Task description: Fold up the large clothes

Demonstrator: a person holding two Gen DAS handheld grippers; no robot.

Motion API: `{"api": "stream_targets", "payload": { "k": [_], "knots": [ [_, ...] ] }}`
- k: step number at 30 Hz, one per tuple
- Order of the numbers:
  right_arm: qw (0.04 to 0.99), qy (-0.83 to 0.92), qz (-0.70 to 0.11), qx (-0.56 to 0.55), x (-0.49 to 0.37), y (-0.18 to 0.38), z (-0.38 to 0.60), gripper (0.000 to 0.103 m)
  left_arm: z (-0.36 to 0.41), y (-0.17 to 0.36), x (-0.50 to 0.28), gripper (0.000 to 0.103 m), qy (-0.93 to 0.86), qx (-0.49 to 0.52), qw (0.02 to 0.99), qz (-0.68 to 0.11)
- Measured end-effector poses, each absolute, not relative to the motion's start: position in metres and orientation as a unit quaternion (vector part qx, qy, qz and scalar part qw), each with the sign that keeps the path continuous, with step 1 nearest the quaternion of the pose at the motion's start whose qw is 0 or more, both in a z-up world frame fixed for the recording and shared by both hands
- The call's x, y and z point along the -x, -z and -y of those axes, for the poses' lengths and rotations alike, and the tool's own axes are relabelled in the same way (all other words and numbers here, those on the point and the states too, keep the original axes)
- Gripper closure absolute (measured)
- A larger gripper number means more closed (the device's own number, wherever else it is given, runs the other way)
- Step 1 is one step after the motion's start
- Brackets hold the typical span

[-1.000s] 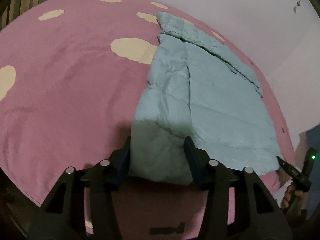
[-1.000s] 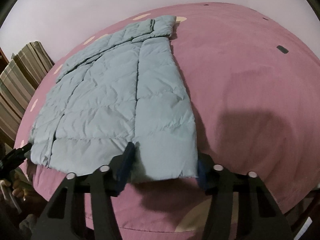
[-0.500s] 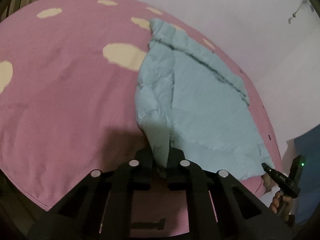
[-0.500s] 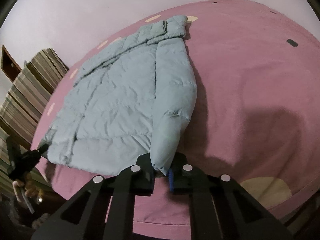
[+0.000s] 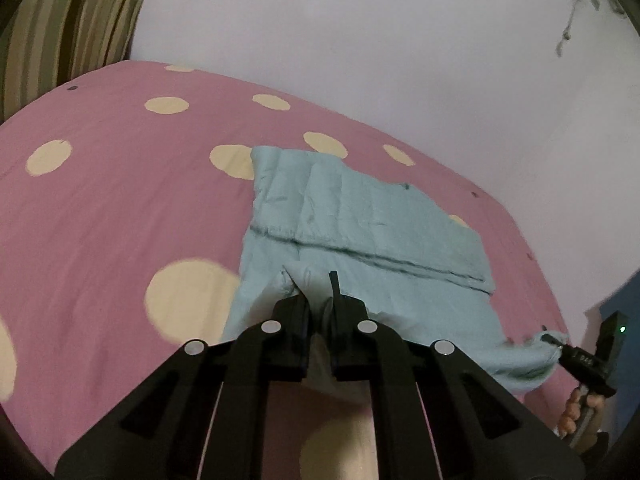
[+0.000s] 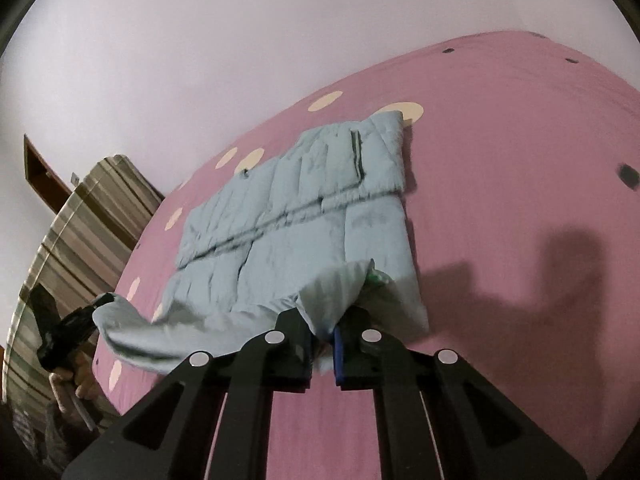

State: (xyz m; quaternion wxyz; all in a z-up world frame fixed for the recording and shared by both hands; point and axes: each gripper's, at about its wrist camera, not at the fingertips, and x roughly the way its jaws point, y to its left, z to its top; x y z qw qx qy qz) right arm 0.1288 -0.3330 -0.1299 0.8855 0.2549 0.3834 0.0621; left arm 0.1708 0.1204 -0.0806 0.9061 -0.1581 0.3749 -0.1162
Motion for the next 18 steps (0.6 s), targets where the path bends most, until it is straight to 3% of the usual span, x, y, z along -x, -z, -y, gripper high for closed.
{"api": "stream_targets", "payload": {
  "k": [6,11,15,17,18],
  "knots": [
    [0.872,-0.039,-0.421,-0.248,-0.208,0.157,0.339,0.096,-0.106,0.122,-0.250,0.096,0.090,0.145,0.891,-0.421],
    [0.853,-0.024,-0.457,-0.249,-0.241,0.190,0.342,0.096,-0.100,0.155,-0.276,0.096,0.078,0.123,0.880,-0.452],
    [0.853,-0.025,-0.458,-0.249,-0.240,0.190,0.342,0.094,-0.101,0.151,-0.275,0.094,0.082,0.111,0.884,-0.446],
    [0.858,-0.027,-0.452,-0.244,-0.237,0.184,0.344,0.093,-0.104,0.141,-0.271,0.087,0.087,0.116,0.887,-0.439],
    [0.861,-0.029,-0.446,-0.242,-0.233,0.177,0.345,0.090,-0.106,0.136,-0.269,0.078,0.090,0.120,0.888,-0.435]
  ]
}}
